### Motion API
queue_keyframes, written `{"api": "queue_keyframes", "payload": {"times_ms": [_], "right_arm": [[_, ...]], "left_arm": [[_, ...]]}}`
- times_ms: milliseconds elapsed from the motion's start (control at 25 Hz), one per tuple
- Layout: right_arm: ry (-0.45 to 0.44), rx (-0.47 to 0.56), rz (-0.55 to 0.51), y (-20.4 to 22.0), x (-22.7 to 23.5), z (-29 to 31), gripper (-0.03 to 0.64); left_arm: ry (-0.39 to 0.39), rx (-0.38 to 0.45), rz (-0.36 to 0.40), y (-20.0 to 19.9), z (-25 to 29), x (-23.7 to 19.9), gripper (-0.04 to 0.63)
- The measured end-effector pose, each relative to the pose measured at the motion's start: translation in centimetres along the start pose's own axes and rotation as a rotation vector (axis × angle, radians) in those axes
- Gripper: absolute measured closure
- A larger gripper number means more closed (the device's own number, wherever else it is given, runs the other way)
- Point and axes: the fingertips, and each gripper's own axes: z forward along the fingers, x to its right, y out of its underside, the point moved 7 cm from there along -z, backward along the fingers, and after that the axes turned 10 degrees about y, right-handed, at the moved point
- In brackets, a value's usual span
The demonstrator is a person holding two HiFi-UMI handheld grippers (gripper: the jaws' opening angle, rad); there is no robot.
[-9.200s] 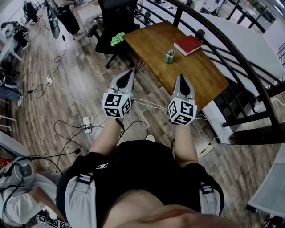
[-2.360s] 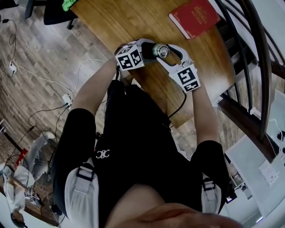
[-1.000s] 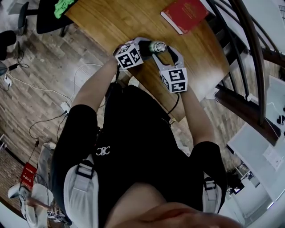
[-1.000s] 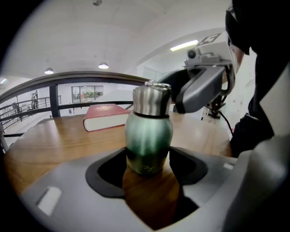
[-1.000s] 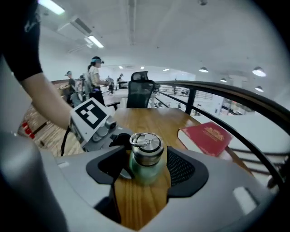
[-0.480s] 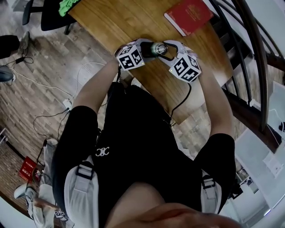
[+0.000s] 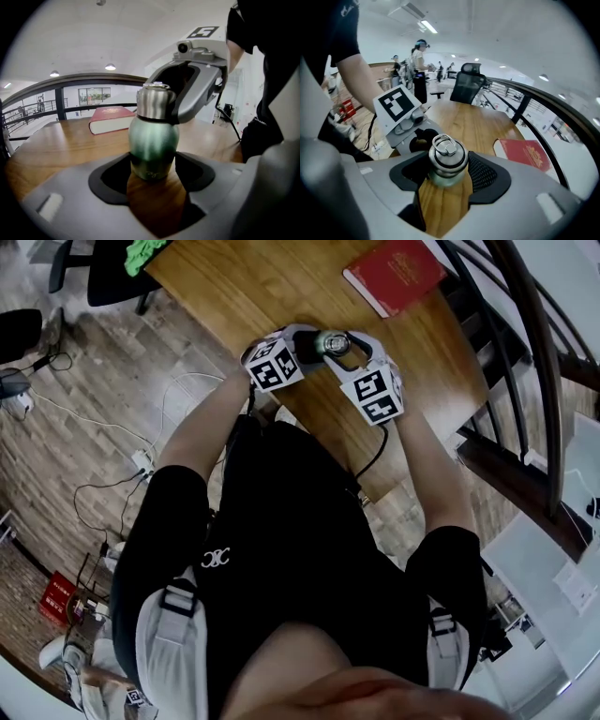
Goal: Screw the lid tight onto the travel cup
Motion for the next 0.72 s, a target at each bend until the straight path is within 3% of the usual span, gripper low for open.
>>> {"api": "queue_keyframes", "payload": {"times_ms": [280,720], "right_arm": [[0.241,-0.087,0.275,-0.4,-1.1,0.0,0.356],[0.460,-0.219,0.550,-0.9,-2.1,0.3,0.357]], "left_arm": [[-0.006,0.001,-0.005,0.1,0.0,0.0,0.247],[-0.008,0.009,0.001,0.0,-0.1,0.0,0.247]]}}
